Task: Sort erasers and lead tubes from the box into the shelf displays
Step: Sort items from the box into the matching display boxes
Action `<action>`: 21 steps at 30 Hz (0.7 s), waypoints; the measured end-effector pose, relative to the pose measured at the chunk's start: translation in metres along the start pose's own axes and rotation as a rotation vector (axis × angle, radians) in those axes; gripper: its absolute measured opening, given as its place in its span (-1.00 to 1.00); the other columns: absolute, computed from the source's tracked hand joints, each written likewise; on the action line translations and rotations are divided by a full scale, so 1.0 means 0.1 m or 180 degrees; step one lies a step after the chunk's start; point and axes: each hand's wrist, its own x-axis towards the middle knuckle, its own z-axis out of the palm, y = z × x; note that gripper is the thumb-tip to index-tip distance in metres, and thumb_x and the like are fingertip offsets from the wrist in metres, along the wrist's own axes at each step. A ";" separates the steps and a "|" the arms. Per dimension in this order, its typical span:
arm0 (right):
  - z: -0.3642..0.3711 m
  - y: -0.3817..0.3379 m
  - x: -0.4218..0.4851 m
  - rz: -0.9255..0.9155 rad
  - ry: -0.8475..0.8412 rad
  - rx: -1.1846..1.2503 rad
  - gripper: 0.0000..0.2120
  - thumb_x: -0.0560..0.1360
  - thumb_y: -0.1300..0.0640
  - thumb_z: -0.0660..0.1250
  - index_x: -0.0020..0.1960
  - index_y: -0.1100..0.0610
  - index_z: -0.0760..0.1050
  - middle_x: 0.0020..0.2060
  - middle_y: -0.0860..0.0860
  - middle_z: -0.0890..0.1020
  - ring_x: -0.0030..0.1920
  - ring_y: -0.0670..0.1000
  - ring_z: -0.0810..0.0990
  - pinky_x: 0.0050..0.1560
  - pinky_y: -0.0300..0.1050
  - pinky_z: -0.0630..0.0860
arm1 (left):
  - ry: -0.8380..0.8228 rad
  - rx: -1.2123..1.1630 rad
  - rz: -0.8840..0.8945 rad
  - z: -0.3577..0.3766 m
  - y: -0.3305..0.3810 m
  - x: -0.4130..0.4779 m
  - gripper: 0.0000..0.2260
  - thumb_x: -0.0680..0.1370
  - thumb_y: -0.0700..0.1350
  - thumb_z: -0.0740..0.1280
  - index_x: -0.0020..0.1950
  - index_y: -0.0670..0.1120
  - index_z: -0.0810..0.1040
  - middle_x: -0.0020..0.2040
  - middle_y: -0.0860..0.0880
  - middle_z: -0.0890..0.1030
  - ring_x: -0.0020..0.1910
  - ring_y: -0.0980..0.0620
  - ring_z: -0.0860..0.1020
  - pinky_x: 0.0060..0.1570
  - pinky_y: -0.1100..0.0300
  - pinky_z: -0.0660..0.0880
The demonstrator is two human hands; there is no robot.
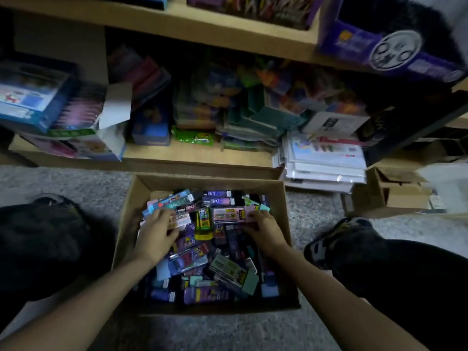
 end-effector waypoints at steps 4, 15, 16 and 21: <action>0.05 -0.06 0.34 -0.0283 0.0193 -0.0346 -0.53 0.53 0.06 0.31 0.39 0.17 0.34 0.40 0.14 0.34 0.33 0.20 0.33 0.30 0.00 0.30 | 0.0249 0.0238 -0.0017 -0.08 -0.05 0.35 -0.56 0.49 -0.08 0.40 0.32 -0.21 0.43 0.24 -0.23 0.45 0.25 -0.23 0.39 0.22 -0.03 0.32; 0.28 -0.33 0.73 -0.0808 -0.0019 -0.1167 -0.44 0.57 -0.09 0.19 0.49 0.06 0.14 0.39 0.10 0.24 0.36 0.18 0.22 0.32 0.14 0.26 | -0.0045 0.0388 -0.0015 -0.02 -0.19 0.63 -0.41 0.44 0.10 0.42 0.36 -0.16 0.39 0.26 -0.17 0.39 0.27 -0.17 0.34 0.21 -0.01 0.34; 0.30 -0.34 0.72 -0.0795 0.0035 -0.1193 -0.43 0.56 -0.09 0.19 0.50 0.06 0.12 0.38 0.10 0.24 0.35 0.18 0.21 0.33 0.13 0.24 | -0.0008 0.0448 -0.0003 -0.01 -0.18 0.63 -0.41 0.42 0.10 0.44 0.33 -0.16 0.41 0.23 -0.17 0.40 0.24 -0.17 0.35 0.18 -0.01 0.35; 0.32 -0.35 0.72 -0.0803 0.0143 -0.1271 -0.41 0.56 -0.10 0.18 0.50 0.07 0.10 0.33 0.11 0.24 0.32 0.18 0.22 0.36 0.12 0.19 | -0.0338 0.0717 0.0129 0.01 -0.14 0.71 -0.35 0.39 0.20 0.42 0.32 -0.15 0.38 0.23 -0.17 0.40 0.28 -0.17 0.30 0.23 -0.02 0.31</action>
